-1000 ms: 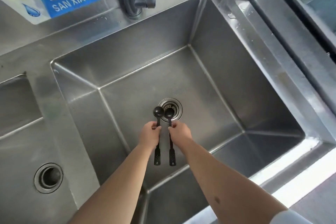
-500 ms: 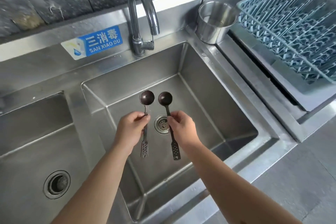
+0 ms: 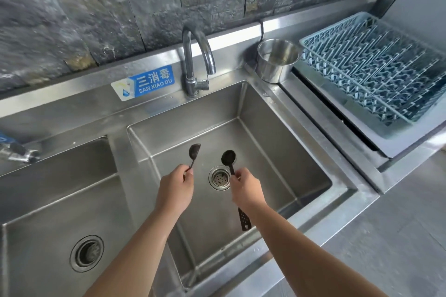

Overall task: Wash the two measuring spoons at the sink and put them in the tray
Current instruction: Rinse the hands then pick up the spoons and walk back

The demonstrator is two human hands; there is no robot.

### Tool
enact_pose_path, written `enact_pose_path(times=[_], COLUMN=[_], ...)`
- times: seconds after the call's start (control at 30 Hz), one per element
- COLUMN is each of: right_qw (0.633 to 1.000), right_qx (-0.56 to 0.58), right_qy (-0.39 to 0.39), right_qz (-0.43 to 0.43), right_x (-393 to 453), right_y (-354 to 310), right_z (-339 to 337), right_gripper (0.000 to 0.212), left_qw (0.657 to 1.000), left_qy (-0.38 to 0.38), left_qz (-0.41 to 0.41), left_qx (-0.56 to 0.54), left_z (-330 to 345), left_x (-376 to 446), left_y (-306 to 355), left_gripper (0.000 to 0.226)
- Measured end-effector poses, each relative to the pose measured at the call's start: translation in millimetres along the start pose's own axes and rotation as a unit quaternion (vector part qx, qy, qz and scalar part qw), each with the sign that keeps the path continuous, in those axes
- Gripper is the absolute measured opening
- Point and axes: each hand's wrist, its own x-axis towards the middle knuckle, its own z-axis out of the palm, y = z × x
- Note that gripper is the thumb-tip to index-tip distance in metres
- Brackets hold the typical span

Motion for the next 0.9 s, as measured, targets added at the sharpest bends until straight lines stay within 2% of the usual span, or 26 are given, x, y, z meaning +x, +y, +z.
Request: enact_pose_path(times=[0.1, 0.2, 0.3, 0.4, 0.5, 0.57, 0.6, 0.7, 0.9], right_qw=[0.999, 0.998, 0.998, 0.994, 0.993, 0.997, 1.0, 0.99, 0.936], right_qx=[0.022, 0.031, -0.029, -0.103, -0.115, -0.063, -0.01, 0.141, 0.346], right_qy=[0.016, 0.041, 0.04, 0.02, 0.033, 0.024, 0.012, -0.019, -0.058], right_qz=[-0.04, -0.043, -0.023, -0.005, -0.013, -0.023, -0.024, -0.004, -0.009], right_x=[-13, -23, -27, -29, -30, -31, -32, -38, -80], right_y=[-6, -13, -17, -19, -17, -16, -17, -16, -16], right_z=[0, 3, 5, 5, 7, 8, 8, 8, 9], right_gripper=[0.013, 0.022, 0.026, 0.02, 0.02, 0.023, 0.025, 0.025, 0.019], left_qw=[1.0, 0.999, 0.998, 0.998, 0.999, 0.999, 0.995, 0.955, 0.887], left_qy=[0.016, 0.022, 0.017, -0.015, -0.03, -0.046, -0.059, -0.097, -0.198], left_qz=[0.013, 0.041, 0.051, 0.01, -0.003, -0.025, -0.051, -0.122, -0.13], left_qx=[-0.022, -0.008, 0.024, 0.054, 0.043, -0.001, -0.058, -0.252, -0.396], left_z=[-6, -9, -13, -17, -19, -22, -24, -33, -62], left_x=[-6, -10, -13, -14, -19, -22, -24, -35, -66], left_y=[5, 6, 4, 2, 1, 1, 1, 5, 3], left_gripper=[0.016, 0.013, 0.011, 0.013, 0.016, 0.022, 0.024, 0.024, 0.017])
